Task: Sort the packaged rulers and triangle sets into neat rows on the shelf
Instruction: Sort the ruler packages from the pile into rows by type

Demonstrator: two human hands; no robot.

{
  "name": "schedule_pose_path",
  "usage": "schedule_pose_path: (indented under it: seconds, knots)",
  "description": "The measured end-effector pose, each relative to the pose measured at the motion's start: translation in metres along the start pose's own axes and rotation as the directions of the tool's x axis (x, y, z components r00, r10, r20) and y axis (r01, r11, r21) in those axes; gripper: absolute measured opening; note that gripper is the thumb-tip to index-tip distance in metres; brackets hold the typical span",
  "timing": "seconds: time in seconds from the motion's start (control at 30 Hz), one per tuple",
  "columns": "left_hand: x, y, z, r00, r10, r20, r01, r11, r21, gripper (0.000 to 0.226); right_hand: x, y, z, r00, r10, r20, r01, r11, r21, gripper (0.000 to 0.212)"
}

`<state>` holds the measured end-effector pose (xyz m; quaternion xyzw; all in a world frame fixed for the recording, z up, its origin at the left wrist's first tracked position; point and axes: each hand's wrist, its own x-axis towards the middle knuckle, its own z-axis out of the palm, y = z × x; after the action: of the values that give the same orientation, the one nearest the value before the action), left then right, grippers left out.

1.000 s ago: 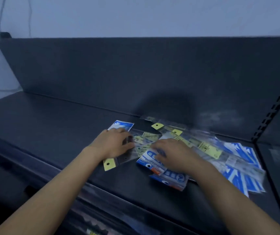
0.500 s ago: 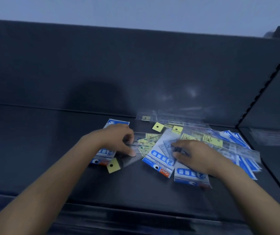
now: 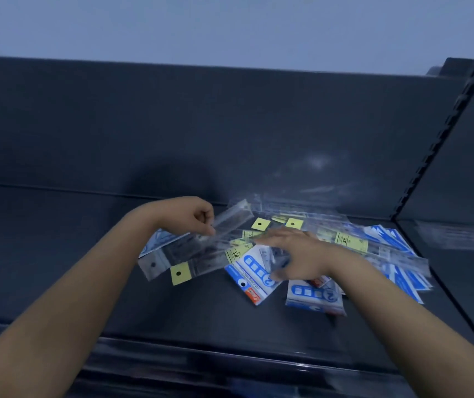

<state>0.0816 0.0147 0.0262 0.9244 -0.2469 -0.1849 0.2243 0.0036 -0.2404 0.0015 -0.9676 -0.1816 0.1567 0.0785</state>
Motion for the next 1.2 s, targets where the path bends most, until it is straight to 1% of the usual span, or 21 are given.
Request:
schedule_pose_path:
  seconds: [0.1,0.17,0.23,0.3,0.37,0.43,0.47,0.57,0.63,0.67,0.73,0.83,0.87,0.93,1.0,1.03,1.1,1.13,1.17,1.2]
  knots:
    - [-0.01,0.003,-0.002,0.994,0.015,-0.111,-0.03,0.99,-0.136,0.017,0.016,-0.002,-0.002,1.0,-0.004,-0.01,0.004,0.999,-0.033,0.079]
    - [-0.018,0.004,-0.003,0.985,0.016,-0.173,-0.057,0.97,-0.238,0.016,0.025,-0.006,0.002,0.994,-0.057,-0.088,0.054,0.998,-0.035,0.071]
    - [-0.025,0.004,-0.004,0.979,0.003,-0.205,-0.061,0.959,-0.275,0.018,0.03,-0.011,0.007,0.975,-0.114,-0.191,0.117,0.993,0.004,0.061]
    - [-0.031,0.003,-0.006,0.973,-0.001,-0.229,-0.068,0.954,-0.291,0.02,0.032,-0.014,0.01,0.952,-0.138,-0.273,0.16,0.985,0.058,0.054]
    - [-0.035,0.004,-0.008,0.966,0.006,-0.258,-0.092,0.941,-0.324,0.02,0.033,-0.015,0.012,0.933,-0.129,-0.335,0.176,0.978,0.114,0.038]
    - [-0.039,0.006,-0.01,0.957,0.016,-0.29,-0.123,0.926,-0.357,0.018,0.032,-0.016,0.01,0.933,-0.088,-0.35,0.178,0.956,0.234,0.016]
    - [-0.041,0.008,-0.011,0.952,0.02,-0.306,-0.141,0.915,-0.378,0.017,0.031,-0.018,0.008,0.928,-0.078,-0.364,0.191,0.939,0.286,0.013]
    - [-0.043,0.01,-0.012,0.935,0.009,-0.355,-0.178,0.876,-0.448,0.016,0.03,-0.027,-0.004,0.879,-0.088,-0.469,0.265,0.907,0.327,0.01]
    - [-0.041,0.008,-0.011,0.923,0.004,-0.384,-0.181,0.887,-0.425,0.021,0.03,-0.034,-0.013,0.84,-0.056,-0.54,0.315,0.86,0.402,0.01]
    - [-0.039,0.005,-0.011,0.917,0.009,-0.399,-0.18,0.901,-0.394,0.027,0.029,-0.035,-0.018,0.837,-0.032,-0.547,0.326,0.831,0.45,0.011]
    - [-0.036,0.0,-0.01,0.91,0.044,-0.411,-0.208,0.909,-0.361,0.032,0.024,-0.033,-0.024,0.869,-0.003,-0.495,0.303,0.793,0.528,0.01]
    - [-0.027,-0.006,-0.008,0.908,0.125,-0.4,-0.261,0.916,-0.306,0.017,0.009,-0.02,-0.023,0.918,0.03,-0.396,0.238,0.758,0.608,0.009]
    - [-0.022,-0.007,-0.007,0.913,0.143,-0.382,-0.258,0.928,-0.269,0.018,0.005,-0.015,-0.02,0.928,0.04,-0.37,0.219,0.745,0.63,0.009]
    - [-0.011,-0.001,0.0,0.95,0.15,-0.274,-0.218,0.946,-0.239,0.025,-0.005,-0.006,-0.01,0.94,0.054,-0.337,0.192,0.734,0.652,0.008]
    - [-0.003,0.013,0.012,0.974,0.174,-0.142,-0.211,0.93,-0.302,0.022,-0.016,0.0,0.0,0.933,0.073,-0.352,0.196,0.717,0.668,0.008]
    - [0.0,0.024,0.019,0.973,0.207,-0.099,-0.229,0.916,-0.33,0.027,-0.022,0.003,0.004,0.923,0.086,-0.374,0.211,0.701,0.681,0.009]
    - [0.006,0.05,0.032,0.961,0.277,-0.015,-0.266,0.902,-0.339,0.048,-0.036,0.008,0.009,0.896,0.121,-0.426,0.244,0.667,0.703,0.01]
    - [0.009,0.065,0.039,0.949,0.314,0.012,-0.296,0.907,-0.299,0.053,-0.044,0.011,0.011,0.883,0.142,-0.448,0.257,0.652,0.714,0.01]
    - [0.012,0.08,0.046,0.935,0.354,0.019,-0.339,0.908,-0.245,0.053,-0.053,0.015,0.011,0.871,0.164,-0.462,0.266,0.634,0.726,0.009]
    - [0.014,0.095,0.053,0.92,0.391,0.009,-0.382,0.904,-0.192,0.047,-0.063,0.019,0.011,0.865,0.185,-0.467,0.268,0.617,0.74,0.009]
